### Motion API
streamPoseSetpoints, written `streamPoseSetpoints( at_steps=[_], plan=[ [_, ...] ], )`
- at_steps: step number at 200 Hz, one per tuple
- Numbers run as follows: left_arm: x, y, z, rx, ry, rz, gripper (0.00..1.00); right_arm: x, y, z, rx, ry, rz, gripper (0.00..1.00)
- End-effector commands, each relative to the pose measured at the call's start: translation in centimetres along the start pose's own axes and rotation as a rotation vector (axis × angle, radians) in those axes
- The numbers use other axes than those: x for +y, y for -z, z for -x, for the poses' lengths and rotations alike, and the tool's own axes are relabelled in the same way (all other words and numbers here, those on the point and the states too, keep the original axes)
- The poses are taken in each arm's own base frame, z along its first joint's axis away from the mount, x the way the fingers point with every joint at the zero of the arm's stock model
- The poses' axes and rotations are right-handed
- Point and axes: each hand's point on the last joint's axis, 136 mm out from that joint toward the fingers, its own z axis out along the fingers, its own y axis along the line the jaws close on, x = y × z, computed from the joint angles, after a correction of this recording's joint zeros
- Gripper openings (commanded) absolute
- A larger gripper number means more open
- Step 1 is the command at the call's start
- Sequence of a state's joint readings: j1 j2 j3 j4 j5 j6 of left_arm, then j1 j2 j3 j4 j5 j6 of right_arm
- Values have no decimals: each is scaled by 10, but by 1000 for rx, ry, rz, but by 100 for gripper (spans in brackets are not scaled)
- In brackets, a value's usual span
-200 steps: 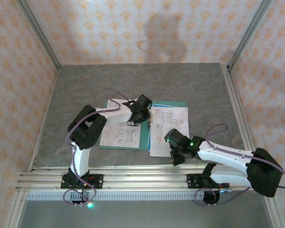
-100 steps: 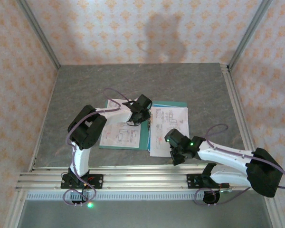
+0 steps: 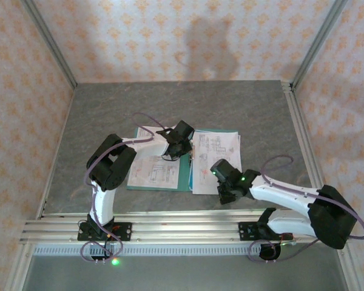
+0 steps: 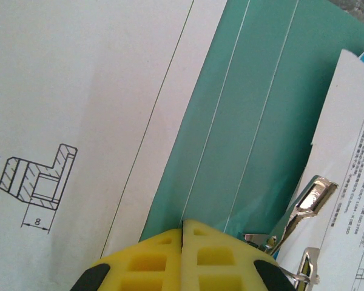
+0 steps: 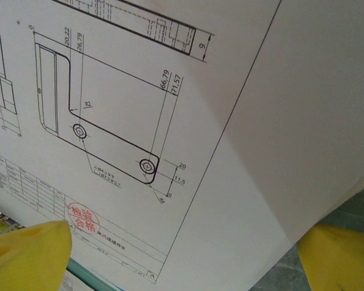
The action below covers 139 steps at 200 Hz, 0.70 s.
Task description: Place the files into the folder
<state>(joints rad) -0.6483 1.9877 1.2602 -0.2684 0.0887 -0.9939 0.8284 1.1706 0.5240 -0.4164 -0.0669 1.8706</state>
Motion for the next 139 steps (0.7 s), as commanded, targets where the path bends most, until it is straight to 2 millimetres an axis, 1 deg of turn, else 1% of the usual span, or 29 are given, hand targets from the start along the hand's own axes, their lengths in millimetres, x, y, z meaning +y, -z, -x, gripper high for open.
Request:
streamPoseSetpoints(
  at_steps=[1,36,88,117,139],
  plan=[
    [38,-4,-21,57,-47,146,0,13,0,1,-24,-22,22,95],
    [39,-5,-22,57,-49,147,0,15,0,5,-32,-9,18,95],
    [37,-4,-20,57,-52,144,0,21,-4,2,-13,10,10,95],
    [37,-4,-21,58,-54,148,0,27,5,1,-21,44,7,95],
    [38,-5,-21,58,-54,149,0,24,15,0,-9,74,-11,96]
  ],
)
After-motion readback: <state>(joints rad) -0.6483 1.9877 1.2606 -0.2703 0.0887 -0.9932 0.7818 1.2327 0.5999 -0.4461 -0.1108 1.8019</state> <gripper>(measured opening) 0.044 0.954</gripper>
